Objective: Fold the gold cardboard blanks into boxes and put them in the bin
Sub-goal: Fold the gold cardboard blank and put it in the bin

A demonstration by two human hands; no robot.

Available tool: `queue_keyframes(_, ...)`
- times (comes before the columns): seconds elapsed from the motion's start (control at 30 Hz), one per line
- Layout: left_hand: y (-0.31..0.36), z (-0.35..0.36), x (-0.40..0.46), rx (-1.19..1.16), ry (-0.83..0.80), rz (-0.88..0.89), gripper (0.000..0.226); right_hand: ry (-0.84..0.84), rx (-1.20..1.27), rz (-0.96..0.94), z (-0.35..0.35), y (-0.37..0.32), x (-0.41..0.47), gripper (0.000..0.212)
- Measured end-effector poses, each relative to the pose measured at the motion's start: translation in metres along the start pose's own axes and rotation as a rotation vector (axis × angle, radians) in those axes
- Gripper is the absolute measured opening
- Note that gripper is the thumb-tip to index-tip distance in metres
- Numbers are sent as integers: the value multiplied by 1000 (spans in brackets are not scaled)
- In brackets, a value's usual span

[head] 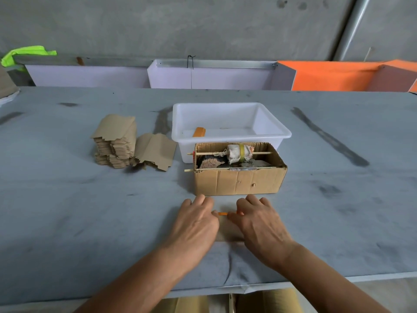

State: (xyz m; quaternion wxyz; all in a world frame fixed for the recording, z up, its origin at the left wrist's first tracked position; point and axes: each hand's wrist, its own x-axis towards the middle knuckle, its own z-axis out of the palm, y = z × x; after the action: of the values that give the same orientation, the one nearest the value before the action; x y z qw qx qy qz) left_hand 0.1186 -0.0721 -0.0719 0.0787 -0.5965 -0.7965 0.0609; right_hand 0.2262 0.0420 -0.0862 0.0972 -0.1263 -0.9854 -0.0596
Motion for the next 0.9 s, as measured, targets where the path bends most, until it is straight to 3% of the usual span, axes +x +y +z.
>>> queue_keyframes(0.1,-7,4,-7,-26,138,-29,22,10,33,1,-3,8,-5,32)
queue_keyframes(0.2,-19,16,-13,-182,120,-80,38,115,118,50,0,12,-11,26)
queue_keyframes(0.33,-29,19,-20,-336,167,-112,47,134,250,128,4,9,-17,22)
queue_keyframes(0.5,-36,21,-24,-486,161,-73,39,-1,504,111,-2,24,-35,44)
queue_keyframes(0.6,-40,22,-33,-589,84,-29,75,13,484,88,-1,21,-39,15)
queue_keyframes(0.67,-38,23,-36,-630,139,-32,62,61,646,160,-3,20,-37,6)
queue_keyframes(0.77,-34,23,-31,-853,347,-195,21,95,959,293,-11,21,-35,10)
queue_keyframes(0.83,-32,17,-28,-1089,397,-317,17,176,1055,395,-18,21,-33,3)
queue_keyframes(0.9,-32,13,-25,-1242,379,-394,22,308,1080,542,-23,19,-32,20)
